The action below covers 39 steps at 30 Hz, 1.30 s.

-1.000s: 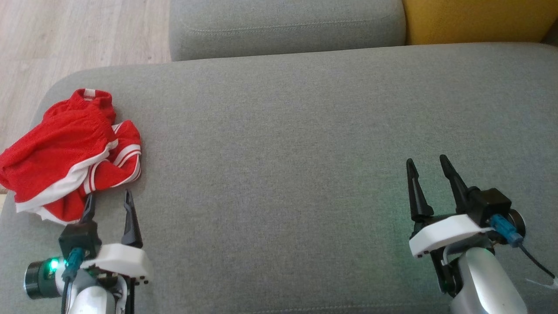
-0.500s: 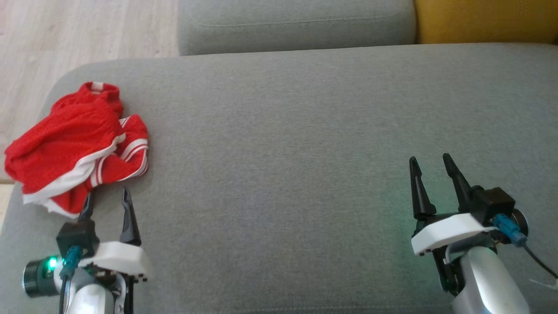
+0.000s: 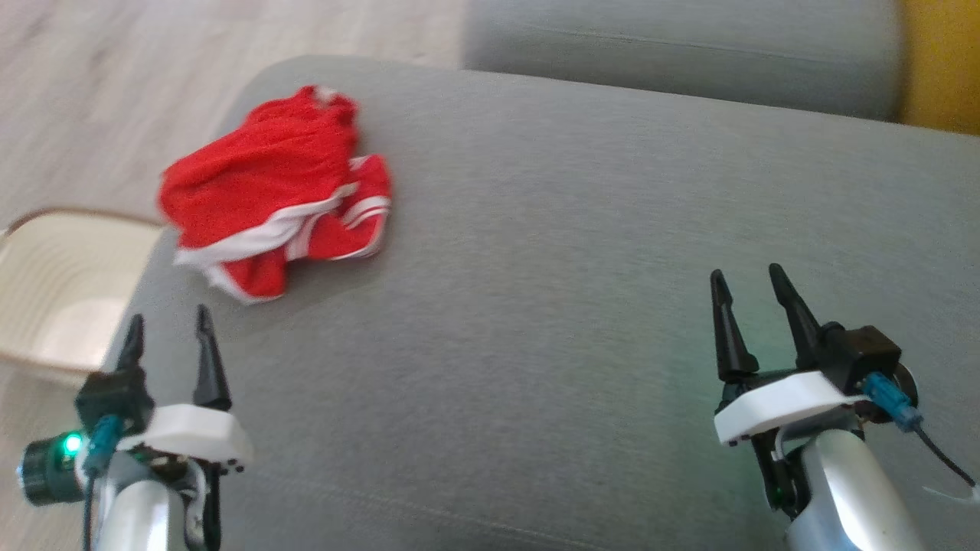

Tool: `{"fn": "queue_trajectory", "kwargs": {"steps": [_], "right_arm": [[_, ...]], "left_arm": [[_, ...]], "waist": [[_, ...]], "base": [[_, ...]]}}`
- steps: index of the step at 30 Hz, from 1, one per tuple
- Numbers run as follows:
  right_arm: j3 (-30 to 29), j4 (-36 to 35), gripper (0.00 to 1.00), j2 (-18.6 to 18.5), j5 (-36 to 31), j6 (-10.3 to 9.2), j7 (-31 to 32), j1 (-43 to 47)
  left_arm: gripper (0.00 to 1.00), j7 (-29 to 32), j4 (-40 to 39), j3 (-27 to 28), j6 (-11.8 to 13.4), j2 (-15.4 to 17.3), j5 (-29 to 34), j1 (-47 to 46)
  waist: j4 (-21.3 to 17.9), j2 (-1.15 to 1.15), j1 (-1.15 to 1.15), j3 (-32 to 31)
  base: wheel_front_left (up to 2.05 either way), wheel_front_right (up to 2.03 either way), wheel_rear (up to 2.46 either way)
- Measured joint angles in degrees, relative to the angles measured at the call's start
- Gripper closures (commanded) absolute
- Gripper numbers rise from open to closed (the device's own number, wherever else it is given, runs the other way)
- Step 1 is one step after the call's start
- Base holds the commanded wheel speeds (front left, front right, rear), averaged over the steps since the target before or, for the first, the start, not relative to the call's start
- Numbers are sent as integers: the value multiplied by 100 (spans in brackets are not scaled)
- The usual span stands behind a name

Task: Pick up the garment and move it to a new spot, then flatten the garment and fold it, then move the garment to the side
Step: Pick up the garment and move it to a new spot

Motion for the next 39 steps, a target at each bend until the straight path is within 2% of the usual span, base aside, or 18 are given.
{"fn": "queue_trajectory", "kwargs": {"steps": [10, 16, 28, 34, 39], "right_arm": [[98, 42, 0, 0, -13, 0, 0, -93], [147, 114, 0, 0, -110, 0, -1, -214], [265, 142, 0, -14, -391, 0, 0, -377], [333, 66, 0, -185, -523, 0, -1, -664], [450, -41, 0, -249, -524, 0, -1, -811]], "left_arm": [[0, 0, 40, 286, 21, -41, -170, 51], [0, 0, 57, 365, -20, -132, -277, 59], [0, 0, 335, 691, -350, -220, -512, -114], [0, 0, 895, 812, -804, -265, -772, -926], [0, 0, 1198, 802, -996, -199, -818, -1828]], "waist": [[1111, 0, 0, 146], [1510, 0, 0, 278], [1252, 0, 0, 653], [1005, 0, 0, 1054], [788, 0, 1, 1398]], "base": [[0, 0, 0], [0, 0, 0], [0, 0, 0], [0, 0, 0], [0, 0, 0]]}}
